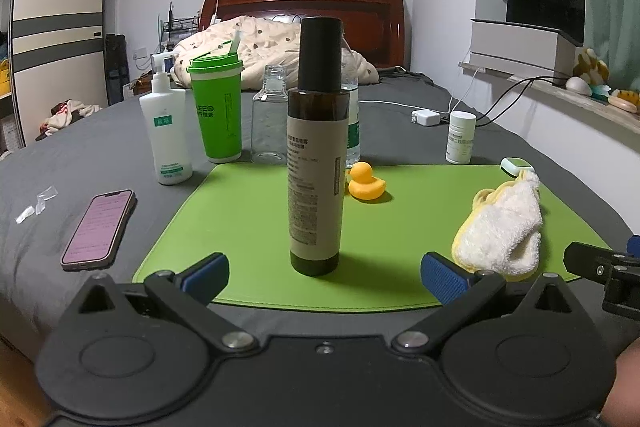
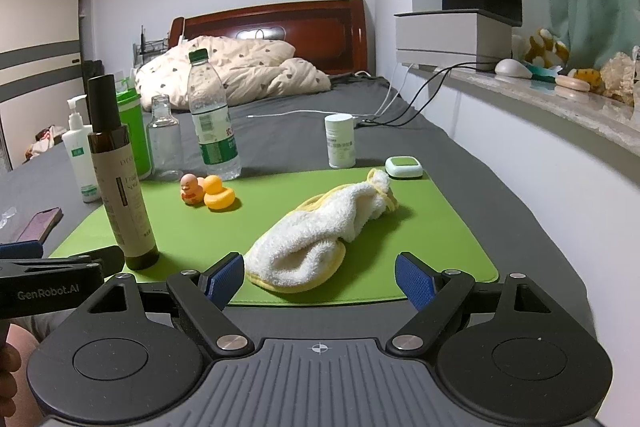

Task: Clean container
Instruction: 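Move the left tool toward the brown bottle with black cap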

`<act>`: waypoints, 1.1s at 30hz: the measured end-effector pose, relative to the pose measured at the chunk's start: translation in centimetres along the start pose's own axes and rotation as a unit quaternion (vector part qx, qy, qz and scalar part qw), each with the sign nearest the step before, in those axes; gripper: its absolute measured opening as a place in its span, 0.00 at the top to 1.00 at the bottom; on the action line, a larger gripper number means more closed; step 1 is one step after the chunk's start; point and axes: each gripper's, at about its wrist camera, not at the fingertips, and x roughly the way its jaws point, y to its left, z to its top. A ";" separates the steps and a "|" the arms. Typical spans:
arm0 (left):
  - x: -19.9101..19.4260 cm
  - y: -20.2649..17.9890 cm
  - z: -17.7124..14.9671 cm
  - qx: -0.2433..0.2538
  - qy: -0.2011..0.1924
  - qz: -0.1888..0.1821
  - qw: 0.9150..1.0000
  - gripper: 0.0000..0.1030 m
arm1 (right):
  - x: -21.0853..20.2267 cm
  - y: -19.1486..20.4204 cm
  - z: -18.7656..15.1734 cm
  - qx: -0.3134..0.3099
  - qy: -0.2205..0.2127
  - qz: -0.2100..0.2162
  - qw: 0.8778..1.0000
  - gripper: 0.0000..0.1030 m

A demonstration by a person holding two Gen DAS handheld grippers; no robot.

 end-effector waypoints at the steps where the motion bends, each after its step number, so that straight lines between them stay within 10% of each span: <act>1: 0.0 -0.1 0.0 0.001 0.000 0.000 1.000 0.00 | 0.0 0.0 0.0 0.000 0.000 0.000 1.000 0.19; 27: 2.0 -0.9 2.7 -0.005 -0.090 0.005 0.996 0.00 | 0.5 -0.3 -0.2 0.010 0.006 0.001 1.000 0.19; 33: 4.4 -1.2 3.1 -0.005 -0.096 0.026 0.995 0.18 | 1.0 -0.7 -0.3 0.011 0.011 -0.002 1.000 0.19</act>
